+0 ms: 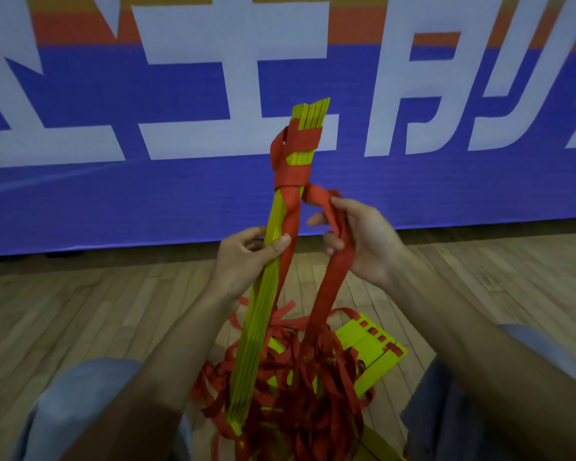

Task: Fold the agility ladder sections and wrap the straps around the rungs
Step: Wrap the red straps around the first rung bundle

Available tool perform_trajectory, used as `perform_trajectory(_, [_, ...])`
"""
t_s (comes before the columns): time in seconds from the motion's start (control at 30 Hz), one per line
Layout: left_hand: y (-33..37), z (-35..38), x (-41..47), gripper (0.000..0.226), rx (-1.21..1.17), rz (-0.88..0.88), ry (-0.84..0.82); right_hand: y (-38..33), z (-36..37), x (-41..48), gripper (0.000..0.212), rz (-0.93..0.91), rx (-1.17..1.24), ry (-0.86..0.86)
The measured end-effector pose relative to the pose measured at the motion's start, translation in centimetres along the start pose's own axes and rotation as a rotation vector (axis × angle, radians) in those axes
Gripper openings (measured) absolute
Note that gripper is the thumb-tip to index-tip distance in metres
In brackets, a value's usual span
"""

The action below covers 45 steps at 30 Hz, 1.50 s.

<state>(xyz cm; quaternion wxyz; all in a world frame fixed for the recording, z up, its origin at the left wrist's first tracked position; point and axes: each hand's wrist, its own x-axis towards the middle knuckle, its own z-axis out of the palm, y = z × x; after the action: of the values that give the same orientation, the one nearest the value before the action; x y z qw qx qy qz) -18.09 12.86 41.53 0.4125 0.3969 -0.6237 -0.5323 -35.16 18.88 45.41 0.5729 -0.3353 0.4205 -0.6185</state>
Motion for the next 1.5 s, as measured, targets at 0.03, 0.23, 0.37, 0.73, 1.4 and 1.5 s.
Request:
perform_trajectory(0.03, [0.0, 0.2, -0.1, 0.015, 0.019, 0.022, -0.009, -0.2, 0.0, -0.1, 0.035, -0.014, 0.056, -0.006])
perform_trajectory(0.23, [-0.4, 0.6, -0.2, 0.023, 0.067, 0.069, 0.046, -0.1, 0.6, -0.9, 0.027, -0.253, -0.494, 0.107])
perform_trajectory(0.37, [-1.0, 1.5, -0.3, 0.025, 0.181, 0.098, 0.071, 0.8, 0.5, -0.8, 0.040, -0.491, -1.021, 0.312])
perform_trajectory(0.73, [-0.1, 2.6, -1.5, 0.013, 0.081, 0.067, -0.161, 0.6, -1.0, 0.8, 0.044, -0.497, -0.664, 0.468])
perform_trajectory(1.4, [-1.5, 3.0, -1.5, 0.038, -0.409, -0.114, -0.804, -0.3, -1.5, -0.1, 0.055, -0.380, -0.226, 0.040])
perform_trajectory(1.5, [-1.5, 2.7, -1.4, 0.049, -0.400, -0.091, -0.777, -0.5, -1.6, -0.2, 0.047, -0.379, -0.293, -0.032])
